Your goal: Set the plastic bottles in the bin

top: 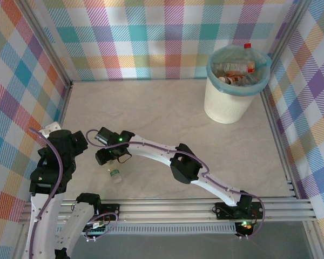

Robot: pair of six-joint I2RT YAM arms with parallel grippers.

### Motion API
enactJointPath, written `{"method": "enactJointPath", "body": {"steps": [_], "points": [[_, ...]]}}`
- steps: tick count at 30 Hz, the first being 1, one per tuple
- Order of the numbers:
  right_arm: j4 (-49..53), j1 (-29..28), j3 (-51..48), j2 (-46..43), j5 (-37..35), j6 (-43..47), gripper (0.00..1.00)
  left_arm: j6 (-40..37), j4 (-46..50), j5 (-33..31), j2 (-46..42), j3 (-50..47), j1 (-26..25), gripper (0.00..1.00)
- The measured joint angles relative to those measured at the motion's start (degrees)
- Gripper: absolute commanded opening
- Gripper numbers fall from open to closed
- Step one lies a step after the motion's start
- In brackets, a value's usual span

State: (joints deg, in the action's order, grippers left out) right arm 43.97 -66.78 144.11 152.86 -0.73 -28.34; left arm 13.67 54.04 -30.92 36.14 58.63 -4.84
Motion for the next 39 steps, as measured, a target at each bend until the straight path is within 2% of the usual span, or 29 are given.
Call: {"method": "enactJointPath", "body": {"steps": [6,12,23,26,31,39], "points": [[0.7,0.1,-1.0,-1.1,0.3,1.6,0.59,0.0,0.0,1.0,0.0,0.0,0.0,1.00],[2.1,0.5,-3.9,-5.0,0.2,4.0,0.58,-0.2,-0.1,2.8,0.5,0.8,0.0,1.00],[-2.3,3.5,-18.5,-27.0,1.0,6.9,0.56,-1.3,-2.6,9.5,5.1,3.5,0.0,0.96],[-3.0,6.4,-20.4,-32.9,0.8,8.8,0.57,-1.3,-5.1,12.2,7.2,3.7,0.0,0.93],[-2.7,14.7,-22.0,-41.5,-1.0,12.6,0.57,-0.1,-9.7,16.7,13.4,6.1,-1.0,0.90],[-1.6,26.5,-19.9,-49.0,-5.2,19.3,0.55,2.2,-16.2,18.9,27.0,13.3,-11.3,0.90]]}}
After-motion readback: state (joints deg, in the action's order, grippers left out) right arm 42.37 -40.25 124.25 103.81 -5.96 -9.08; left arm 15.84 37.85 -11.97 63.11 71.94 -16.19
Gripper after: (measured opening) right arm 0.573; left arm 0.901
